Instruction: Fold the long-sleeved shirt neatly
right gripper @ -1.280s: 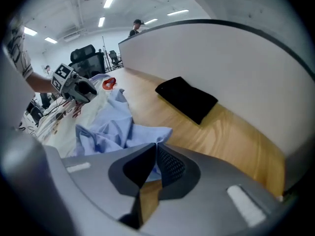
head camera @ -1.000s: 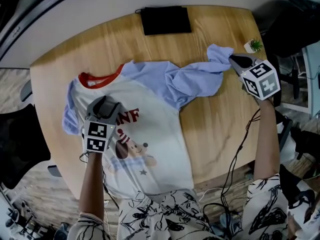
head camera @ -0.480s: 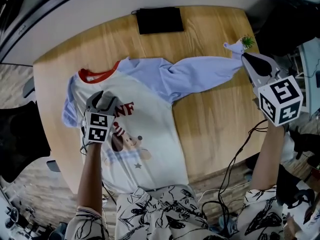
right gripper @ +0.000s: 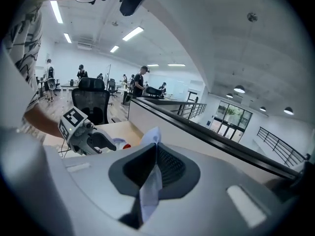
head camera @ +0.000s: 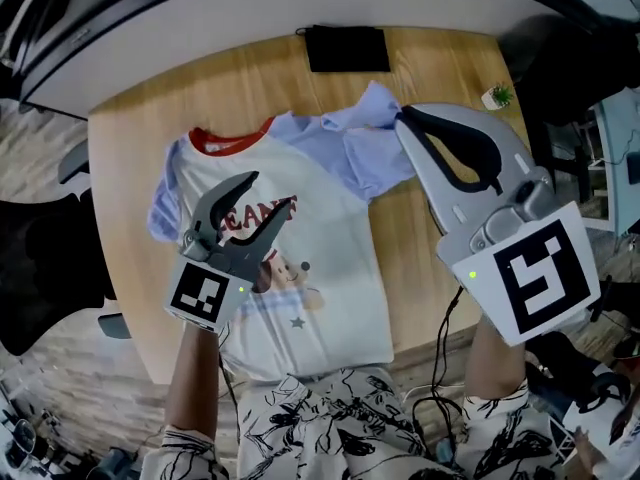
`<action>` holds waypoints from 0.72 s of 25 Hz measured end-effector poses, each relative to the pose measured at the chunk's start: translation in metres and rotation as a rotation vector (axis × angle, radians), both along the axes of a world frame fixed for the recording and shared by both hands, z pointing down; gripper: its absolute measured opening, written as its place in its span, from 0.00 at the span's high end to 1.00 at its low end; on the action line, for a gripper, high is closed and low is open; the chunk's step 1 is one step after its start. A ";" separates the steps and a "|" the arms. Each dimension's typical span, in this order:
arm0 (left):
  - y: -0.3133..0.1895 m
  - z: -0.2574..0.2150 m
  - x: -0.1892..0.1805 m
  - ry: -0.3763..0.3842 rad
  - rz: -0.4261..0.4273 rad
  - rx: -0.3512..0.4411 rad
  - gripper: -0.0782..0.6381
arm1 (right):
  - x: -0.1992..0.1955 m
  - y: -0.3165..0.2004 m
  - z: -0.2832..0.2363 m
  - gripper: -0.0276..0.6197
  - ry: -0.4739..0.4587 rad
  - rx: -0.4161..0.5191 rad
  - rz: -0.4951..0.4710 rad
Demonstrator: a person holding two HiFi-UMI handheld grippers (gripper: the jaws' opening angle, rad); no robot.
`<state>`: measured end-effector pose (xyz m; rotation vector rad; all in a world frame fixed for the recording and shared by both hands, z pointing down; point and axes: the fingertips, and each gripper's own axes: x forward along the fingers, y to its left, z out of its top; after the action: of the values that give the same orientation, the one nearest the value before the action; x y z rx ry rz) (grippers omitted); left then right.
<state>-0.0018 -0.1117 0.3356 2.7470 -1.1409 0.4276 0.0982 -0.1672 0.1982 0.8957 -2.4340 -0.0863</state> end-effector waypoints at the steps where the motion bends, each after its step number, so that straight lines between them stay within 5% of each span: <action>1: 0.005 -0.016 0.002 0.017 0.031 0.024 0.58 | -0.014 0.006 0.002 0.92 -0.008 -0.005 -0.009; 9: 0.015 -0.062 -0.025 -0.165 0.121 0.152 0.65 | -0.100 0.058 0.034 0.92 -0.018 -0.034 -0.072; 10: 0.014 -0.061 -0.029 -0.198 0.132 0.170 0.70 | -0.104 0.064 0.039 0.92 -0.008 -0.039 -0.074; 11: 0.013 -0.062 -0.032 -0.224 0.145 0.195 0.86 | -0.108 0.070 0.045 0.92 0.002 -0.046 -0.078; 13: 0.017 -0.062 -0.038 -0.239 0.189 0.224 0.87 | -0.114 0.084 0.056 0.92 0.009 -0.062 -0.104; 16: 0.028 -0.057 -0.046 -0.260 0.247 0.247 0.87 | -0.124 0.106 0.065 0.90 -0.030 -0.091 -0.211; 18: 0.035 -0.056 -0.050 -0.273 0.271 0.292 0.87 | -0.127 0.122 0.066 0.77 -0.068 -0.123 -0.349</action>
<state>-0.0514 -0.0765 0.2794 3.1947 -0.9484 0.7430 -0.0286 -0.0448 0.2637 0.4201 -2.6036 -0.0323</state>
